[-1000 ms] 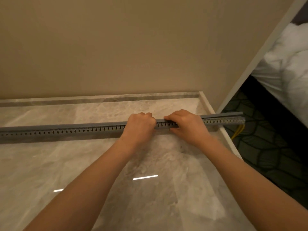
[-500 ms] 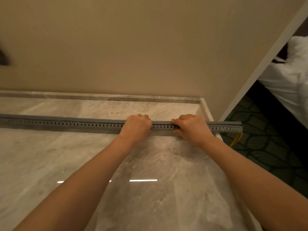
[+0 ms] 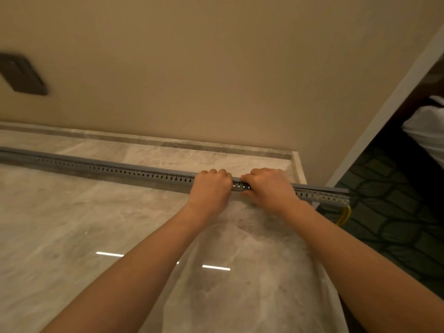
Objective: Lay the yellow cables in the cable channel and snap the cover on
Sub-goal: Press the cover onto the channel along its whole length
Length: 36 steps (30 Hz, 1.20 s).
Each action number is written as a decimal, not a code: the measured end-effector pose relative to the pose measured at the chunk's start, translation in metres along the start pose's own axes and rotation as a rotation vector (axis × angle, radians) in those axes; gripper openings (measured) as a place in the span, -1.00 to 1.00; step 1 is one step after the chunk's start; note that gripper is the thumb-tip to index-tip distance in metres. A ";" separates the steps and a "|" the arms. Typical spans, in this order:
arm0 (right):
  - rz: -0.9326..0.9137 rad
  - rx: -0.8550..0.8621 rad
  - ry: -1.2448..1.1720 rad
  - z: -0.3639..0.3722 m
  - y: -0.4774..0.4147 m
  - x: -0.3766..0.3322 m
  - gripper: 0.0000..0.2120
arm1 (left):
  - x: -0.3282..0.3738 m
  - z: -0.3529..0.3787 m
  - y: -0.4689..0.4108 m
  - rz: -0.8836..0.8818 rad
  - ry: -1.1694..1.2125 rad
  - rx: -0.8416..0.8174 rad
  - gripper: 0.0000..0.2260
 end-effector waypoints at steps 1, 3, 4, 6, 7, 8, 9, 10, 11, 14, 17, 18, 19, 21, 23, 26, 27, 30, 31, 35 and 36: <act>-0.004 0.007 -0.005 0.000 -0.001 0.000 -0.71 | 0.007 0.000 -0.001 -0.001 0.011 -0.002 -0.84; -0.012 0.020 -0.020 0.000 -0.001 0.001 -0.71 | 0.018 0.002 -0.003 0.003 -0.001 -0.010 -0.84; -0.014 0.025 -0.030 0.000 0.000 0.001 -0.71 | 0.020 0.003 -0.004 -0.001 -0.016 -0.012 -0.85; -0.020 0.034 -0.050 0.001 0.000 0.003 -0.71 | 0.019 0.003 -0.006 -0.016 -0.042 -0.013 -0.88; -0.024 0.042 -0.052 0.001 0.000 0.003 -0.71 | 0.018 0.003 -0.007 -0.014 -0.050 -0.019 -0.88; -0.026 0.049 -0.053 0.001 0.001 0.002 -0.71 | 0.017 0.004 -0.009 -0.004 -0.057 -0.031 -0.88; -0.023 0.058 -0.059 0.002 0.002 0.003 -0.71 | 0.017 0.004 -0.010 0.008 -0.064 -0.043 -0.88; -0.014 0.066 -0.069 0.002 0.003 0.003 -0.71 | 0.018 0.005 -0.011 0.018 -0.068 -0.051 -0.88; 0.002 0.076 -0.085 0.002 0.003 0.005 -0.71 | 0.018 0.005 -0.011 0.025 -0.070 -0.061 -0.88; 0.035 0.103 -0.138 0.003 0.008 0.010 -0.74 | 0.019 0.006 -0.010 0.034 -0.075 -0.082 -0.88; 0.034 0.098 -0.168 0.004 0.013 0.014 -0.73 | 0.019 0.007 -0.011 0.039 -0.085 -0.089 -0.87; 0.037 0.093 -0.172 0.004 0.015 0.016 -0.71 | 0.019 0.007 -0.011 0.043 -0.094 -0.093 -0.88; 0.046 0.089 -0.175 0.004 0.017 0.019 -0.70 | 0.019 0.008 -0.011 0.047 -0.103 -0.096 -0.88; 0.066 0.078 -0.167 0.002 0.021 0.026 -0.69 | 0.019 0.009 -0.011 0.050 -0.114 -0.103 -0.90; 0.074 0.074 -0.134 0.000 0.025 0.034 -0.70 | 0.019 0.009 -0.012 0.050 -0.119 -0.105 -0.91; 0.071 0.065 -0.065 -0.004 0.028 0.040 -0.70 | 0.018 0.010 -0.012 0.047 -0.120 -0.105 -0.91; 0.060 0.053 -0.039 -0.004 0.028 0.039 -0.70 | 0.018 0.011 -0.011 0.047 -0.121 -0.105 -0.90; 0.018 0.006 0.011 -0.001 0.025 0.035 -0.70 | 0.019 0.013 -0.010 0.052 -0.120 -0.101 -0.89; 0.008 -0.002 0.018 -0.001 0.024 0.035 -0.70 | 0.018 0.013 -0.011 0.052 -0.116 -0.098 -0.88; 0.012 -0.012 0.001 -0.001 0.023 0.036 -0.70 | 0.018 0.013 -0.012 0.063 -0.092 -0.085 -0.86; 0.020 -0.010 -0.011 -0.002 0.023 0.037 -0.69 | 0.018 0.012 -0.011 0.068 -0.091 -0.080 -0.86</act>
Point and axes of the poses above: each hand's wrist, its own y-axis away from the middle knuckle, its own z-axis out of the palm, x = y × z, the point moved 8 cm from there along -y, towards the middle knuckle, and after that the axes turned 10 degrees about x, right-handed, at the moved point
